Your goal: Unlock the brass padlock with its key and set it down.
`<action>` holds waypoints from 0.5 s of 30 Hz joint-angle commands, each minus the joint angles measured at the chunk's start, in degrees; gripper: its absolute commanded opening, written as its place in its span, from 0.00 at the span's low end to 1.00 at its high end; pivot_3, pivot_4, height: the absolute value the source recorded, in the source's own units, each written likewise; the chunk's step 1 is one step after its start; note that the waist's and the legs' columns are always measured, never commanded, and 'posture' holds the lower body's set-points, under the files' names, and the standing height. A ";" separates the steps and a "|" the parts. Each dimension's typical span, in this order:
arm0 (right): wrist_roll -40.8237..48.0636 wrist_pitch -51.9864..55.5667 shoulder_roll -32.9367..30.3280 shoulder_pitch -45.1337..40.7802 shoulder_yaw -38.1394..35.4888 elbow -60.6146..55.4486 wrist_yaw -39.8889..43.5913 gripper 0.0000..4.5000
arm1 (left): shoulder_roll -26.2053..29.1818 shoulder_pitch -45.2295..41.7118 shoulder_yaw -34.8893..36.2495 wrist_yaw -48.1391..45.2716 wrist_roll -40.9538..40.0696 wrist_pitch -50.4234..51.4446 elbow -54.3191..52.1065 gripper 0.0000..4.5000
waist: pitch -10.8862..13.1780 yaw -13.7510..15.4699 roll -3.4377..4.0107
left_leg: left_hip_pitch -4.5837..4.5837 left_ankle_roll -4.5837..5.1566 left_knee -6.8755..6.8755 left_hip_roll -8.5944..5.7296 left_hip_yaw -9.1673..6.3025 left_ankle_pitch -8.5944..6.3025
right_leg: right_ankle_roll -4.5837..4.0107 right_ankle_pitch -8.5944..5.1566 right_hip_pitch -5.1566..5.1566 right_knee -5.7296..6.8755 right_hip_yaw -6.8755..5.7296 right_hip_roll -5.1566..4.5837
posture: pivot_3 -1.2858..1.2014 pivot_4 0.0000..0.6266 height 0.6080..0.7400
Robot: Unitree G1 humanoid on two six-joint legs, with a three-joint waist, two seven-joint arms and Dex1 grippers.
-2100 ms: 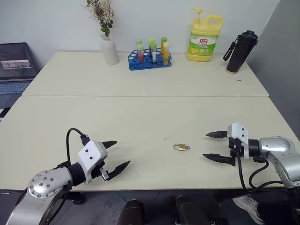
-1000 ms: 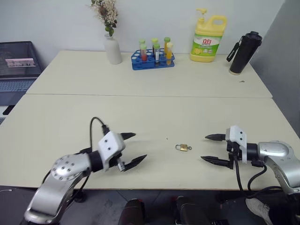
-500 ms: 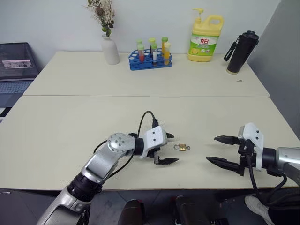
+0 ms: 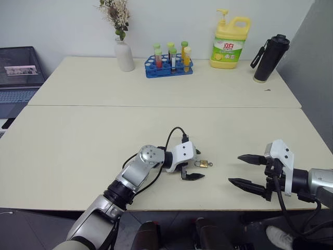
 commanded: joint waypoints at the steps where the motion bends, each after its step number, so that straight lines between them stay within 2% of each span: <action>1: 1.22 0.00 -0.67 0.08 -1.70 -1.53 -0.50 1.00 | -1.42 -1.54 -0.30 -0.51 1.18 -2.32 2.28 1.00 | 0.00 0.00 0.00 | 0.00 0.00 0.00 0.00 0.00 0.00 | 0.00 0.00 0.00 0.00 0.00 0.00 | 0.52 0.24 1.00; 3: 1.38 0.02 -0.63 0.15 -1.70 -1.61 -0.65 1.00 | -2.22 -2.15 -0.39 -0.92 1.52 -2.73 4.26 1.00 | 0.00 0.00 -0.01 | 0.00 0.00 0.00 0.00 -0.01 0.00 | 0.01 0.00 0.01 0.00 0.00 -0.01 | 0.52 0.24 1.00; 6: 1.59 0.02 -0.67 0.11 -1.73 -1.61 -0.80 1.00 | -2.80 -2.52 -0.87 -1.78 2.23 -3.55 6.00 0.87 | -0.01 -0.01 -0.01 | 0.01 0.00 0.00 -0.02 0.00 0.00 | 0.02 0.00 0.02 0.00 -0.01 -0.02 | 0.52 0.24 1.00; 15: 2.39 -0.20 -0.85 -0.56 -1.72 -1.23 -1.06 1.00 | -3.26 -2.85 -0.95 -2.21 3.48 -2.18 6.84 0.25 | -0.02 -0.03 -0.02 | 0.03 0.05 0.05 -0.03 -0.01 0.03 | 0.15 0.07 0.06 0.00 0.00 -0.03 | 0.52 0.24 1.00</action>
